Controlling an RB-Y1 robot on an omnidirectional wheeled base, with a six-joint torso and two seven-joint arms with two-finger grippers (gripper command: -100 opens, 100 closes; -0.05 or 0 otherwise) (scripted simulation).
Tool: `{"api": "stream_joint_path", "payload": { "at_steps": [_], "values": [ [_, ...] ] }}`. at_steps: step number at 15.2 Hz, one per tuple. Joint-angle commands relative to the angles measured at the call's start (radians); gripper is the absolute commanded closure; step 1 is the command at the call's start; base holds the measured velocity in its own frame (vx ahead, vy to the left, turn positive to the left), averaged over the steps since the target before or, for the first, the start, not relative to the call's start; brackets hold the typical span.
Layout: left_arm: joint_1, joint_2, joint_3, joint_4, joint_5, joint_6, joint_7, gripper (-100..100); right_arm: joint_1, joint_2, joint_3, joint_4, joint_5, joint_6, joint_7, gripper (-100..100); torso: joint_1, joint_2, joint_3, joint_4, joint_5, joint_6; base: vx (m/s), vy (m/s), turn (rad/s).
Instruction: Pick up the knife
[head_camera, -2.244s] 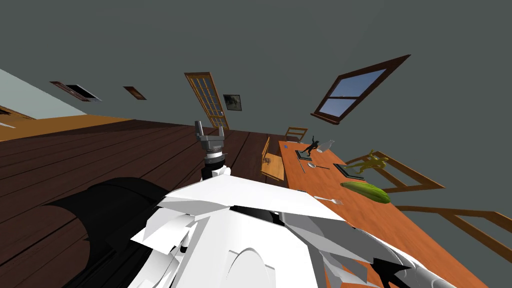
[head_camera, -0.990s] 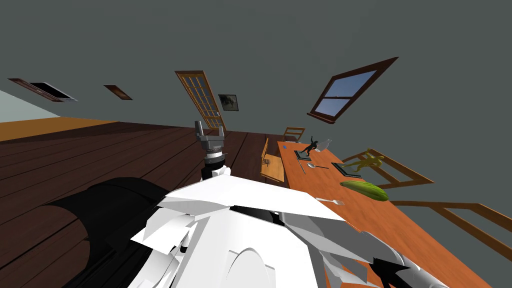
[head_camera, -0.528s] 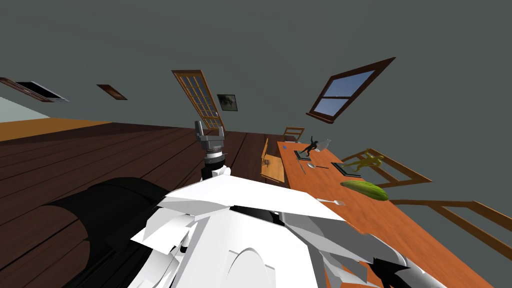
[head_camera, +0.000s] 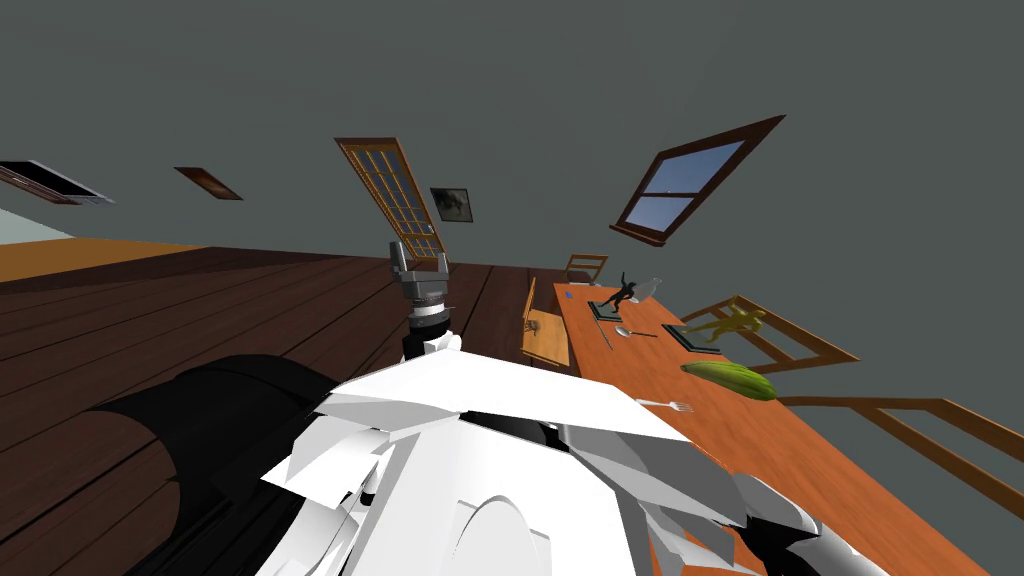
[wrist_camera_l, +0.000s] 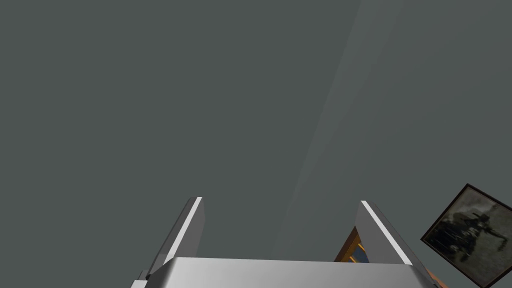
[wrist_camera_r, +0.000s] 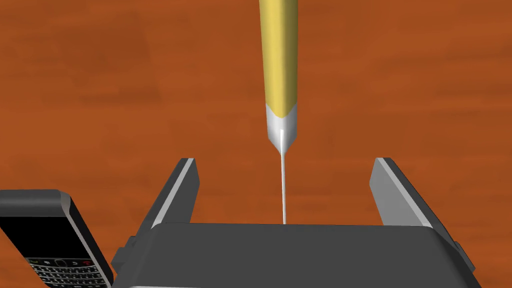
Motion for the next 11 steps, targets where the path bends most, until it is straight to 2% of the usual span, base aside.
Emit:
{"api": "stream_joint_path", "payload": {
  "at_steps": [1, 5, 6, 8, 9, 11],
  "values": [
    [0.0, 0.0, 0.0, 0.0, 0.0, 0.0, 0.0, 0, 0.0, 0.0, 0.0, 0.0, 0.0, 0.0, 0.0, 100, 0.0, 0.0, 0.0, 0.0, 0.0, 0.0, 0.0, 0.0, 0.0],
    [0.0, 0.0, 0.0, 0.0, 0.0, 0.0, 0.0, 0, -0.001, -0.002, 0.003, -0.003, 0.005, 0.0, 0.009, 100, -0.001, 0.0, 0.0, 0.0, 0.0, 0.004, -0.001, 0.0, 0.015],
    [0.0, 0.0, 0.0, 0.0, 0.0, 0.0, 0.0, 0, 0.002, -0.019, 0.016, -0.041, 0.041, 0.009, -0.042, 100, -0.001, 0.001, 0.001, 0.001, -0.001, 0.004, -0.034, -0.015, 0.017],
    [0.0, 0.0, 0.0, 0.0, 0.0, 0.0, 0.0, 0, 0.002, -0.019, 0.016, -0.041, 0.041, 0.009, -0.065, 100, -0.002, 0.004, 0.002, 0.001, -0.001, 0.002, -0.046, -0.023, 0.043],
    [0.0, 0.0, 0.0, 0.0, 0.0, 0.0, 0.0, 0, 0.004, -0.038, 0.032, -0.084, 0.084, 0.018, -0.095, 100, -0.003, 0.004, 0.003, 0.001, -0.001, 0.002, -0.045, -0.036, 0.071],
    [0.0, 0.0, 0.0, 0.0, 0.0, 0.0, 0.0, 0, 0.004, -0.038, 0.032, -0.084, 0.084, 0.018, -0.137, 100, -0.004, 0.004, 0.003, 0.001, -0.001, 0.002, -0.044, -0.032, 0.049]
  ]
}}
